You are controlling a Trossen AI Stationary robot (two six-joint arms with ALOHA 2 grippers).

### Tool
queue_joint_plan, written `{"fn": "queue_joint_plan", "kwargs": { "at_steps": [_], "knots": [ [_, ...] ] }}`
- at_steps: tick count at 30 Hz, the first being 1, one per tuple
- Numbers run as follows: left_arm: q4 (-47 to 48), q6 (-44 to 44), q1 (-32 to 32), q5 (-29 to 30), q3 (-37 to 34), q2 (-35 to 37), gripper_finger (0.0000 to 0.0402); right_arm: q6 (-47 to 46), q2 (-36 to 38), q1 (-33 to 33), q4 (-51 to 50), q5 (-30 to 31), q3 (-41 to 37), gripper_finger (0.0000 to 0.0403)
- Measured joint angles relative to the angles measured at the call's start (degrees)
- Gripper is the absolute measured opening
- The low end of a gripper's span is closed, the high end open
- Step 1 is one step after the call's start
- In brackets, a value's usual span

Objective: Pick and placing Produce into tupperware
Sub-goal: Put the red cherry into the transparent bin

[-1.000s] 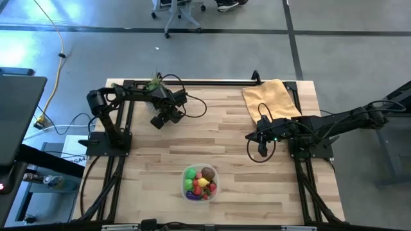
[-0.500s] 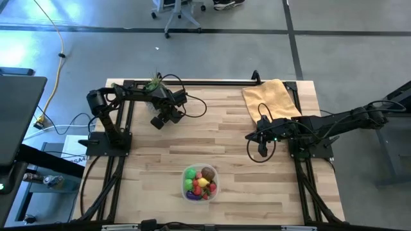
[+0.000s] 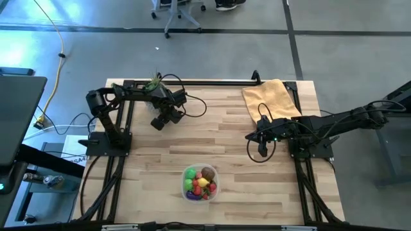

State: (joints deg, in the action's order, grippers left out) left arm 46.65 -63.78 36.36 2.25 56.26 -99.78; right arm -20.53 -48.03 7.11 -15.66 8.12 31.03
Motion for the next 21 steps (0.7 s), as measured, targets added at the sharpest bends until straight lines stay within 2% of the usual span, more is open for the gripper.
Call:
{"fn": "queue_joint_plan", "kwargs": {
  "at_steps": [9, 21],
  "knots": [
    [6.09, 2.95, -3.37, -3.56, 6.79, 0.38, 0.0114, 0.00, 0.00, -0.02, -0.02, 0.22, -0.02, 0.0000],
    [9.12, 11.16, -19.30, -6.72, 26.04, 0.36, 0.0115, 0.00, 0.00, -0.02, -0.01, 0.20, -0.02, 0.0000]
  ]
}}
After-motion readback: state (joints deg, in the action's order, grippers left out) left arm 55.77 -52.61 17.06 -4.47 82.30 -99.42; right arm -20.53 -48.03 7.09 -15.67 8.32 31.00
